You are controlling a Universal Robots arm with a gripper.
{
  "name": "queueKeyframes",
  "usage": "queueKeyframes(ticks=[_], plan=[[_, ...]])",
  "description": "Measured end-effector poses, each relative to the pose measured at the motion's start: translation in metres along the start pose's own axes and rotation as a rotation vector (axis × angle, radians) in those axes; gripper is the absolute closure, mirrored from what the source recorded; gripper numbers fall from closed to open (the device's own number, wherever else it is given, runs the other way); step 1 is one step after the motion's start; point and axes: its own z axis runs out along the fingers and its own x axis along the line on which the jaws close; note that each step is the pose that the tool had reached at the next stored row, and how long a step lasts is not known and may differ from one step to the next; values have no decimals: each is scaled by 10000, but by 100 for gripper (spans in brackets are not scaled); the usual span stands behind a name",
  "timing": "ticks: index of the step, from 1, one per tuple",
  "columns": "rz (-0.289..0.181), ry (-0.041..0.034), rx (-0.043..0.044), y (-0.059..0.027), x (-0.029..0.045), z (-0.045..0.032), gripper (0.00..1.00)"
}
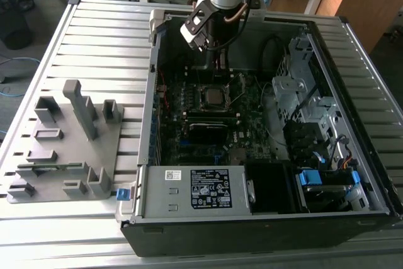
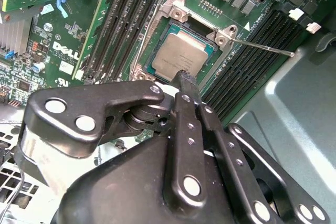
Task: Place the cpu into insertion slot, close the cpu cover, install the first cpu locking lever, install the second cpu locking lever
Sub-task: 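Close the cpu cover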
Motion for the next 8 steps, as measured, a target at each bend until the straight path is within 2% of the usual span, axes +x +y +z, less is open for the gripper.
queueKeyframes(ticks=[8], plan=[[0, -1, 0, 1, -1, -26, 90]])
